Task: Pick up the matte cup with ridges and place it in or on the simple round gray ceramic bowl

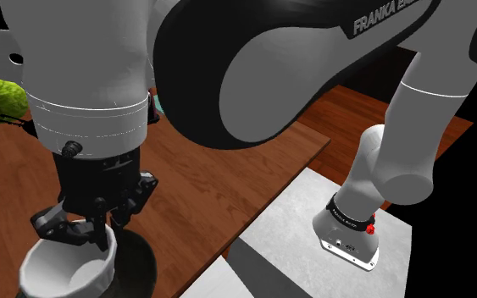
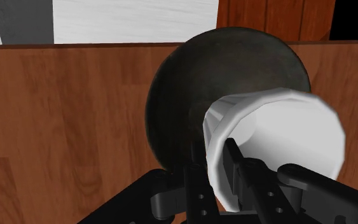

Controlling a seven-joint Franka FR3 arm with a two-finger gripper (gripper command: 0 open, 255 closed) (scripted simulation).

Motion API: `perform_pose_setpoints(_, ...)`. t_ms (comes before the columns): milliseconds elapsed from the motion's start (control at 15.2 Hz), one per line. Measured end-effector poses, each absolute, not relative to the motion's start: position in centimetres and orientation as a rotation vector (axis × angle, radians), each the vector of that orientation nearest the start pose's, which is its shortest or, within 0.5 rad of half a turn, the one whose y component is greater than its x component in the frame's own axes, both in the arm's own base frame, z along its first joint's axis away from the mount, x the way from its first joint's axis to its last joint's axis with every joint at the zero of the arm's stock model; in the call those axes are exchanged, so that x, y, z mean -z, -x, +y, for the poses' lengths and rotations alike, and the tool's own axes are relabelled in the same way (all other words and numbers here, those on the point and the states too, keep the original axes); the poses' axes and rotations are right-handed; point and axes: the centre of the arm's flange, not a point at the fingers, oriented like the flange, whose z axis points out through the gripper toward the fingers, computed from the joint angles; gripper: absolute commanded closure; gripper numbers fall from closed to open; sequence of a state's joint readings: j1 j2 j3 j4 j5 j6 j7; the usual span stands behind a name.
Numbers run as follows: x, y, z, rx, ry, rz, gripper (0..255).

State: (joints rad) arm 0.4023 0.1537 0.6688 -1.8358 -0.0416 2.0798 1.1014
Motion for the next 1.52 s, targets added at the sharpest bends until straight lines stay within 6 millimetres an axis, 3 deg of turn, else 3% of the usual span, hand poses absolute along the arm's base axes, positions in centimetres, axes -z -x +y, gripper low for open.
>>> perform_pose_setpoints(396, -46.9, -30.7, 52.4, 0.011, 3.005, 0.036, 255)
perform_pose_setpoints(462, -46.9, -30.7, 52.4, 0.012, 3.005, 0.036, 0)
perform_pose_setpoints(858, -46.9, -30.7, 52.4, 0.012, 3.004, 0.036, 0)
perform_pose_setpoints(1188, -51.5, -30.7, 51.9, 0.013, 3.003, 0.036, 0)
perform_pose_setpoints(1518, -51.8, -30.7, 51.7, 0.012, 3.004, 0.036, 0)
